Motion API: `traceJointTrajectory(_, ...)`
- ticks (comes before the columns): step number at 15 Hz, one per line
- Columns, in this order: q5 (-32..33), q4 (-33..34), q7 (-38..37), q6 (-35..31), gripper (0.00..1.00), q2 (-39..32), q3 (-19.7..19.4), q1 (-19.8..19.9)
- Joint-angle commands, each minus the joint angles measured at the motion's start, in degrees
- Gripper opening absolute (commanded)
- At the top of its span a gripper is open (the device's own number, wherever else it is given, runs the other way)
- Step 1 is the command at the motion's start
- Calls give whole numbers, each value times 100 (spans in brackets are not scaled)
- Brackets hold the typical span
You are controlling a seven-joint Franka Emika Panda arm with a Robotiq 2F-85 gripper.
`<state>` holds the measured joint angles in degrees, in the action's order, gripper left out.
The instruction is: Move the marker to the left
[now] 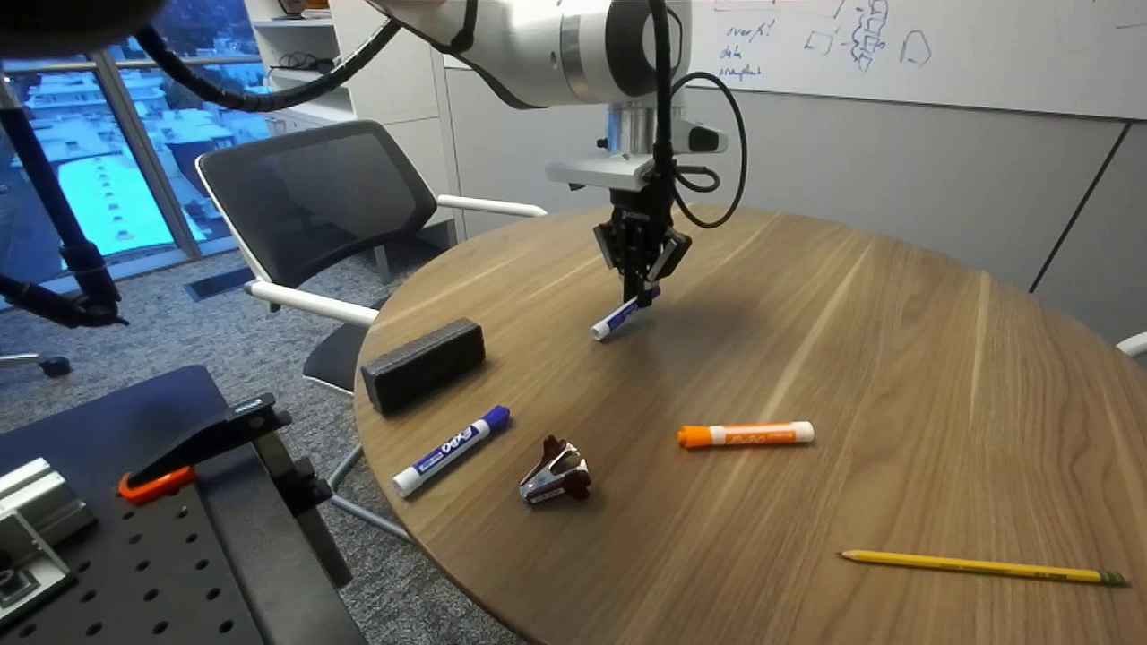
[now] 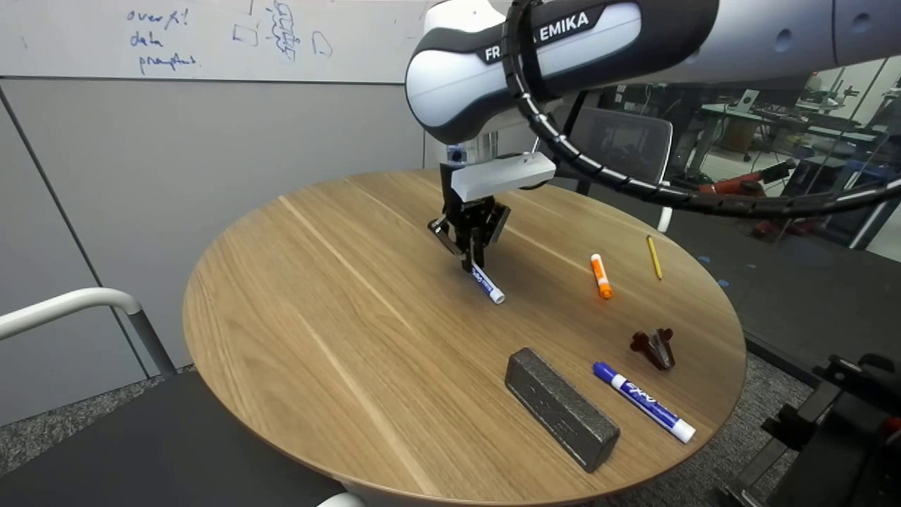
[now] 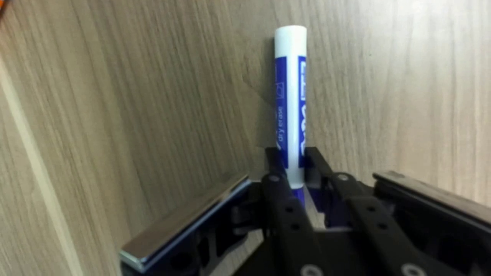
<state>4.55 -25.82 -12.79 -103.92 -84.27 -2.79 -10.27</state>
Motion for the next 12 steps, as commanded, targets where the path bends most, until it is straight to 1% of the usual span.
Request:
traceJointTrajectory(1,-14,4,141,-85,5,172,2,59)
traceJointTrajectory(3,-5,-18,169,-25,5,203,-13,108)
traceJointTrajectory(5,46,-102,108,-52,5,60,-68,102)
traceJointTrajectory(6,66,0,52,-23,5,-117,-93,90)
traceJointTrajectory(7,71,422,11,155,5,-462,-105,87)
traceJointTrajectory(8,73,442,-36,151,5,-586,-113,70)
traceJointTrajectory(9,111,-482,-90,-263,5,-124,-113,30)
traceJointTrajectory(10,126,-394,-94,-249,5,-132,-118,17)
traceJointTrajectory(11,158,-444,-101,-270,5,-90,-116,10)
traceJointTrajectory(12,156,-98,-60,-155,8,-279,-119,16)
